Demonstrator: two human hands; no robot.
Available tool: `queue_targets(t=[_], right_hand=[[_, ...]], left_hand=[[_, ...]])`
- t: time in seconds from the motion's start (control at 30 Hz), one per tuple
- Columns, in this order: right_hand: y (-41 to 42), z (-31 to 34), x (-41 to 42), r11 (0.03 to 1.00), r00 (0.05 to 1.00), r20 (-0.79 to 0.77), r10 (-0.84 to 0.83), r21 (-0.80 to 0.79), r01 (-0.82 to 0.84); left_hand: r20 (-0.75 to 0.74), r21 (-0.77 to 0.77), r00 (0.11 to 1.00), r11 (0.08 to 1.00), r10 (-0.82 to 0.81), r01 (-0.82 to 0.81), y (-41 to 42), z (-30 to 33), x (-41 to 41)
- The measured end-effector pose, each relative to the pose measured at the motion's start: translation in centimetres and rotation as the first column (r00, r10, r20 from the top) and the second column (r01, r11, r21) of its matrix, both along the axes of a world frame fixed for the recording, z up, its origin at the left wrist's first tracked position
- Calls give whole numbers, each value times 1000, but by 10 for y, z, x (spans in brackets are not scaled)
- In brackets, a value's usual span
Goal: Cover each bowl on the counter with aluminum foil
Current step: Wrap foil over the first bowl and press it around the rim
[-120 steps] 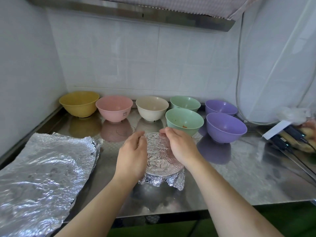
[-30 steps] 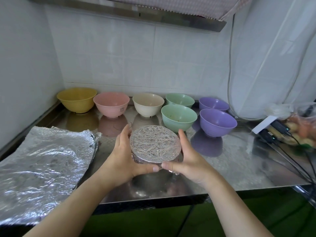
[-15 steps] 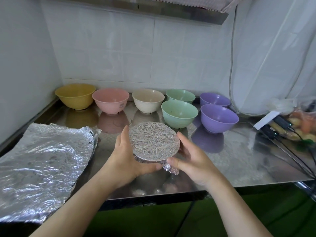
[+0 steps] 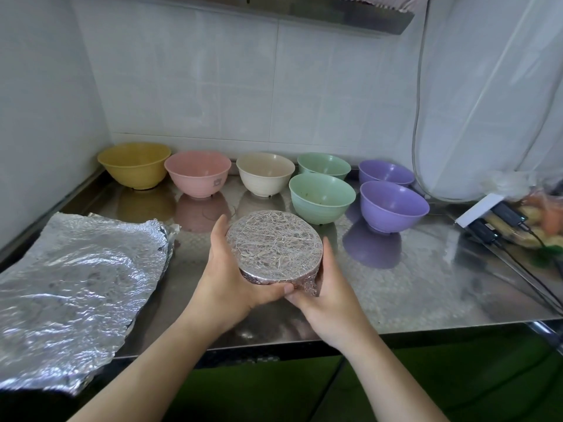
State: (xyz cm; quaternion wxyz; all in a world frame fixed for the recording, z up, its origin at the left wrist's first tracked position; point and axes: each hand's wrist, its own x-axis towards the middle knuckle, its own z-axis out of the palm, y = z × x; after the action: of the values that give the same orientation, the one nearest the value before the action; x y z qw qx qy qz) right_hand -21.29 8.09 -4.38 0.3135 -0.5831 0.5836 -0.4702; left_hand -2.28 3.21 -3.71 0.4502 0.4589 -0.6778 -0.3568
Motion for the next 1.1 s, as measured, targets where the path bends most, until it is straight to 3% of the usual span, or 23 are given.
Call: queue_targets(t=[0.13,0.2,0.33,0.43,0.63,0.8,0.93,1.0,1.1], right_hand=[[0,-4,23,998,992,116,-57,-10,59],[-2,-4,31,993,990,80,-118,23,117],[4,-3,35,980,975,-178,-131,128,155],[6,-2,35,956,886,-456,-88,210,203],[6,-1,41,937,724,-686,-79,196,288],[13,0,44,939,701,-713,18,252,232],[21,19,30,919,756,-649,82,342,194],[24,34,14,883,807,-590,14,385,266],[19,44,-12,891,833,-489,-259,211,401]], left_hand=[[-41,32,999,999,17,-15,0,-3,-4],[-45,38,999,999,21,-19,0,-4,-4],[-43,32,999,999,23,-21,1,-3,-3],[-27,28,999,999,23,-22,1,-2,-3],[9,19,999,999,42,-42,1,0,-3],[34,3,998,999,49,-49,1,0,-2],[52,0,998,999,43,-43,0,-2,1],[49,6,998,999,44,-44,0,-3,3],[46,10,998,999,35,-35,0,-3,4]])
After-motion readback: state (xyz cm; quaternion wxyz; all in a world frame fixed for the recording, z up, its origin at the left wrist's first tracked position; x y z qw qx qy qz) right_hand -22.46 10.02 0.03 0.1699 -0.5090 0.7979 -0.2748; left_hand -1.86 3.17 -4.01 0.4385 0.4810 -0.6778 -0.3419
